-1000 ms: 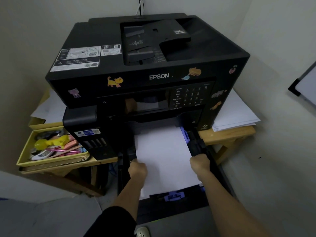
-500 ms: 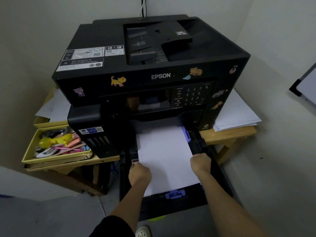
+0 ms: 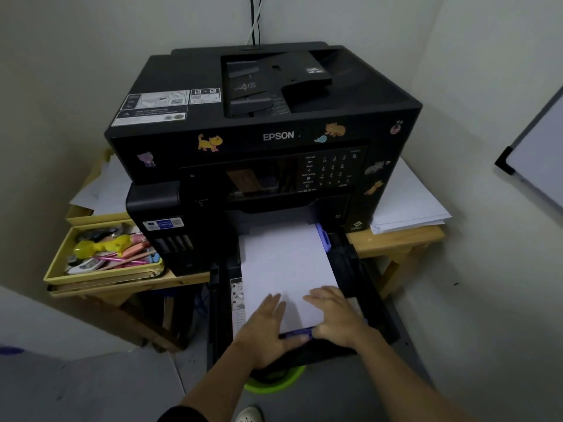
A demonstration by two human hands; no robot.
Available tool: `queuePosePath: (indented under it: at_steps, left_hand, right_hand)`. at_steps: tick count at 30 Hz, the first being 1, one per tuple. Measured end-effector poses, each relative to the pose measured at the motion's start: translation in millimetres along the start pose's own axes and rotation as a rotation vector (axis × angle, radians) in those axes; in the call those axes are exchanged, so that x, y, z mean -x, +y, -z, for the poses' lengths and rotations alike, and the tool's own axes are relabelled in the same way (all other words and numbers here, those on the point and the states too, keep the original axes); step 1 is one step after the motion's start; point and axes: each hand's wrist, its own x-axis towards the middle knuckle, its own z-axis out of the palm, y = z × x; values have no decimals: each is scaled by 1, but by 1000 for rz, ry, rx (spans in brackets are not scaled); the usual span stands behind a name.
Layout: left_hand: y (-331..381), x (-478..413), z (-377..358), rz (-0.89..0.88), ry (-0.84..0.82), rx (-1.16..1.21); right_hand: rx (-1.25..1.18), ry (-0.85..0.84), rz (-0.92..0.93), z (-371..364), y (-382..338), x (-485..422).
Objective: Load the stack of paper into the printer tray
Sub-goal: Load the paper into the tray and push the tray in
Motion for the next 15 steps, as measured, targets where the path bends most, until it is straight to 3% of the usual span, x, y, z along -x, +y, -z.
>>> queuePosePath:
  at_steps: [3,6,15]
  left_hand:
    - [1,9,-12,-36,-115,-154]
    - [3,13,-20,-39,-157,-327]
    - [13,12,-15,-9,-240,-325]
  right_hand:
    - [-7,-116,-18,-6,0,12]
    - [163,-193,21,-6,3,23]
    - [441,-212,83,-9,1,31]
